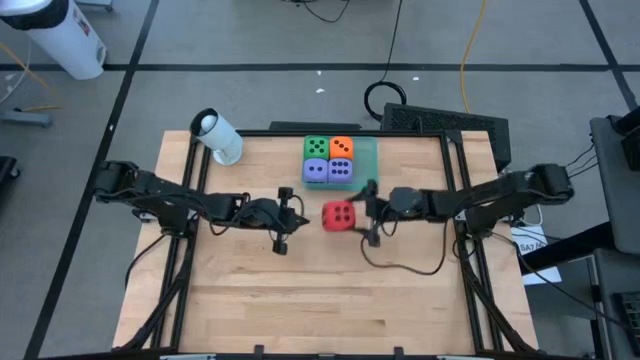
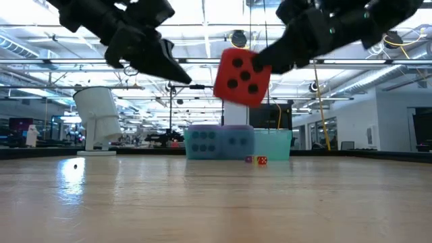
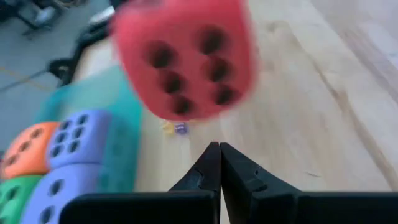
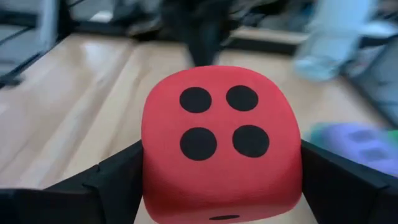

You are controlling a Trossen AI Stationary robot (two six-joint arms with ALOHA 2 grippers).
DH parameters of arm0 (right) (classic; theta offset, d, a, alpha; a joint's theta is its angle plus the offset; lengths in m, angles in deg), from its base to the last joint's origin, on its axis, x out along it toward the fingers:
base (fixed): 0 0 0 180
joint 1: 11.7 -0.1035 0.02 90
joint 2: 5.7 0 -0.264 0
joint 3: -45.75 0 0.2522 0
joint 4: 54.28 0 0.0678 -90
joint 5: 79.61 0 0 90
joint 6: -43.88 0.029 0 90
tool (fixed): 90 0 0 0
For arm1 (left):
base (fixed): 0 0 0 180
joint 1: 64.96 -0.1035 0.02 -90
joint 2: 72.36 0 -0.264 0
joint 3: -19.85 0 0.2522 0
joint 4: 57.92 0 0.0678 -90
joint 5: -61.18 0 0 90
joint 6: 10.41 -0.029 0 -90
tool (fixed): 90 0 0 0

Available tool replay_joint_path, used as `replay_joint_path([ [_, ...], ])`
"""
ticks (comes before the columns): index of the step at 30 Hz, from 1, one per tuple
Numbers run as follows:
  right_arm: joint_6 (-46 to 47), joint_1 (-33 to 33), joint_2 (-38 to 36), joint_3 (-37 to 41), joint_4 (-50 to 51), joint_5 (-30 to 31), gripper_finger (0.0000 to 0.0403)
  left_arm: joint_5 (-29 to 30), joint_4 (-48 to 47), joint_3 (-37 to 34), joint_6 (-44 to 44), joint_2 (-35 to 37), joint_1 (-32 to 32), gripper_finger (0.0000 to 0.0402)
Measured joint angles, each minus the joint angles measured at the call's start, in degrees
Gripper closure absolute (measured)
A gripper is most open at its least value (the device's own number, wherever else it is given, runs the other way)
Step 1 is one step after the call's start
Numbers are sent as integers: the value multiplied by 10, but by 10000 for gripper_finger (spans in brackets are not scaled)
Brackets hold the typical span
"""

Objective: Pick & Place Dice
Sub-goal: Put the large red dice into the green container

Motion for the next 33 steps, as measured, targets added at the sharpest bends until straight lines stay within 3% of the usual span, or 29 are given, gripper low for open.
replay_joint_path([
  [7,-33,52,-119,-60,205,96,52,3,33,-44,8,46,-2,394],
  [12,-67,134,-126,-108,325,91,51,3,43,-52,7,50,-9,399],
  [15,-91,187,-119,-109,362,45,48,-2,43,-52,9,50,-9,393],
  [22,-111,274,-75,-80,317,-42,48,-2,44,-52,10,50,-9,397],
  [33,-147,313,18,-55,249,-80,47,1,40,-52,11,50,-10,391],
])
